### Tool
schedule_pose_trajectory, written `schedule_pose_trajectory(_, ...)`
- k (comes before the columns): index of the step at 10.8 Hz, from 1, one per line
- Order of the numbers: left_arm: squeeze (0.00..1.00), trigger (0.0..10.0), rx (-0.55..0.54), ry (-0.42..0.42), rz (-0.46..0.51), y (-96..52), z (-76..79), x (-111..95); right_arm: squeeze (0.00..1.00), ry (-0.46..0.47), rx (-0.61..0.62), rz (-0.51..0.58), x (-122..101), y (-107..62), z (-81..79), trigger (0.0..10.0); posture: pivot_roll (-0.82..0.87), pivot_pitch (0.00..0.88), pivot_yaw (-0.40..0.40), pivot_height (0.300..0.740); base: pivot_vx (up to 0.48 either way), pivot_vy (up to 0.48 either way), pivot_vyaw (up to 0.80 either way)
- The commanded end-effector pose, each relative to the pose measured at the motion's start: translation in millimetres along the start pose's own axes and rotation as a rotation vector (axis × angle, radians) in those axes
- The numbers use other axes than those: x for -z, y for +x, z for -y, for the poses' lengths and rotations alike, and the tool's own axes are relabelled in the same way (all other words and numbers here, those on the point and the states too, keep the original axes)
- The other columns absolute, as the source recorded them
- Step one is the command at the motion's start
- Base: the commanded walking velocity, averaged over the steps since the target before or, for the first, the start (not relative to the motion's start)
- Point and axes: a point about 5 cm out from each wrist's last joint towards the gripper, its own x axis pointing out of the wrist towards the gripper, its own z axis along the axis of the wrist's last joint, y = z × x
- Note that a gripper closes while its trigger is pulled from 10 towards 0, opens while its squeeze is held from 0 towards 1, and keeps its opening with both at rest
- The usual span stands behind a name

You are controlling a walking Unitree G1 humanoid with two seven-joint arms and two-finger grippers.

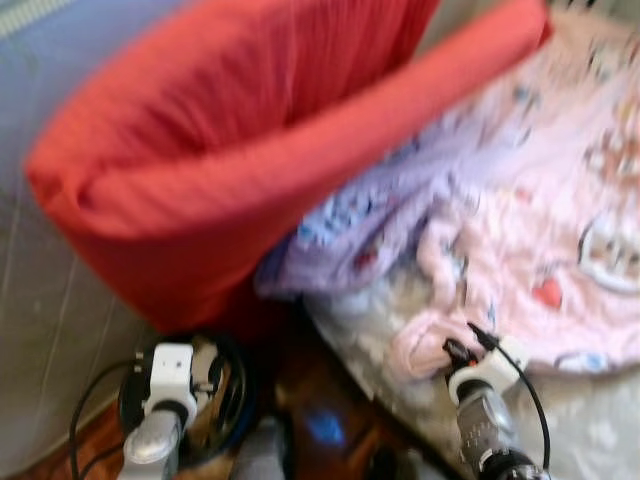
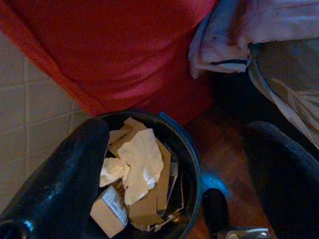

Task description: Clean up the room

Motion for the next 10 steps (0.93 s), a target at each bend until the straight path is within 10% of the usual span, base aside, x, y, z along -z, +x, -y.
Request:
schedule_pose_trajectory(1,0.00,10.0,-0.025,0.000,-0.090,-6.9,-5.3,18,0.00,-0.013,0.038,-0.036,8,-4.7,10.6,10.0,0.21,0.110,-0.014,0.740,0.000,0.000,0.00)
schedule_pose_trajectory(10,0.00,10.0,-0.066,-0.054,-0.287,-24.2,-5.5,55,0.00,-0.221,0.265,-0.079,12,-23.6,62.4,10.0,0.17,0.087,-0.016,0.740,0.000,0.000,0.00)
